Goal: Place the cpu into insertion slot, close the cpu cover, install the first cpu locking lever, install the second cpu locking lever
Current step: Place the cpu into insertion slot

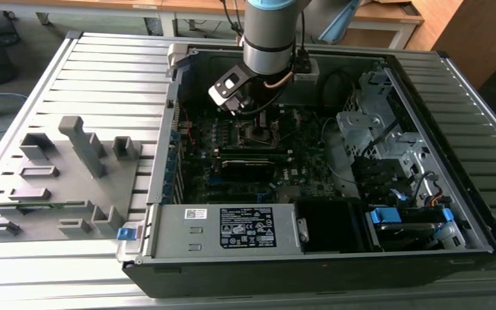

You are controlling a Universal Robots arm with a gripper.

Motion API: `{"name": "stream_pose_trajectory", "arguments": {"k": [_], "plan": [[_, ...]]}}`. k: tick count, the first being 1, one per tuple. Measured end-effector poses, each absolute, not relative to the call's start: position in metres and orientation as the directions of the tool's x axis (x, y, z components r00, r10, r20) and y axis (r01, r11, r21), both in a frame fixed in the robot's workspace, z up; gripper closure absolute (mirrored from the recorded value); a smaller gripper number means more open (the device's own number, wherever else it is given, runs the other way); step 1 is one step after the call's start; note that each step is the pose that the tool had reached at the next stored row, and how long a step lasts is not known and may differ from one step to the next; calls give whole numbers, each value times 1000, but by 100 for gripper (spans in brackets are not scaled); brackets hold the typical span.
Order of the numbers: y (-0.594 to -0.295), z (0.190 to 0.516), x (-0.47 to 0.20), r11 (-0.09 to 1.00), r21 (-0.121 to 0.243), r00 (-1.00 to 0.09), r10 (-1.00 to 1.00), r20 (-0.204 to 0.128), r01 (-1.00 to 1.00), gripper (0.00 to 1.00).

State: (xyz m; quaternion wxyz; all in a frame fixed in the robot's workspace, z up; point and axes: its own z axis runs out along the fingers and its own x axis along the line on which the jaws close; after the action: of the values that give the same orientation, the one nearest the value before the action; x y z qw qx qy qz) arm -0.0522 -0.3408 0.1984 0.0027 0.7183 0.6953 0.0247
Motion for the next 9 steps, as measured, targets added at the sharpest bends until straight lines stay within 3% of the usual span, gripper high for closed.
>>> {"name": "stream_pose_trajectory", "arguments": {"k": [9], "plan": [[-341, 199, -52, -33, 39, 32, 999, 32, 999, 90]]}}
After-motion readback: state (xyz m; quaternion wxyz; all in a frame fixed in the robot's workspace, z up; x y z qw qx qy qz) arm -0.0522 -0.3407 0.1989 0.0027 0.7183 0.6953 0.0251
